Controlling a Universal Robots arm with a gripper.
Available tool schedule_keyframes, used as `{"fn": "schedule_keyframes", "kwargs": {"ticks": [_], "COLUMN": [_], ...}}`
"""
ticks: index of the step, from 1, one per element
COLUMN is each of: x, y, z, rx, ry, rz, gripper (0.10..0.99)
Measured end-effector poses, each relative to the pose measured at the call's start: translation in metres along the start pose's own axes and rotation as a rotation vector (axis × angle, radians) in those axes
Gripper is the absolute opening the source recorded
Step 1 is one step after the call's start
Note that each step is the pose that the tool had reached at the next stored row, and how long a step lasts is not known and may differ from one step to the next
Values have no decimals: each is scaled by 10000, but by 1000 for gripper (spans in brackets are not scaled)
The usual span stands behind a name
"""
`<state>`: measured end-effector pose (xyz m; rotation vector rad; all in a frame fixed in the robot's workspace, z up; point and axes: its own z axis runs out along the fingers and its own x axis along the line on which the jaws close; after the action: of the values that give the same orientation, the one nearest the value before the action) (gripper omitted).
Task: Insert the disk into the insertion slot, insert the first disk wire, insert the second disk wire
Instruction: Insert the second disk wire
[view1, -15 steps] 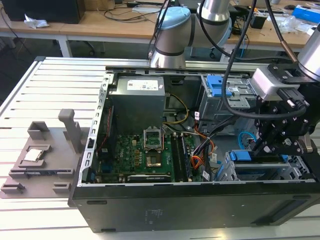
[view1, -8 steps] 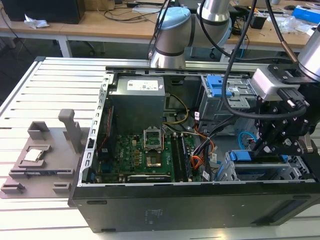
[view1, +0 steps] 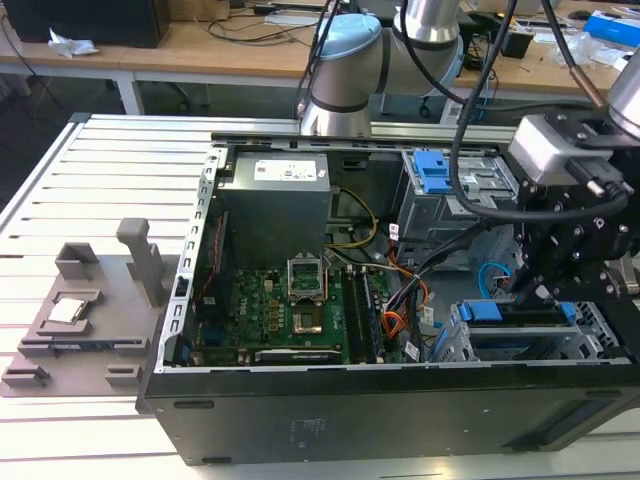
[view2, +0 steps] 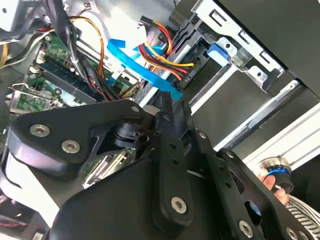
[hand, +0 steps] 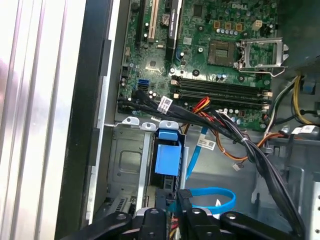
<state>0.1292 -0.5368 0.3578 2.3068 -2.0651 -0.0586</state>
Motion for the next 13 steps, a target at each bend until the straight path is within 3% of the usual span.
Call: {"fn": "schedule_keyframes", "kwargs": {"ticks": [1,3,6,13], "x": [-29,-68,-88,-88], "y": [0,0,6,6], "z": [-47,-132,-274,-278], "rx": [1,4,9,9], "ry": [2,11,21,22], "rz": [0,1,1,1], "gripper": [227,106,106,106]}}
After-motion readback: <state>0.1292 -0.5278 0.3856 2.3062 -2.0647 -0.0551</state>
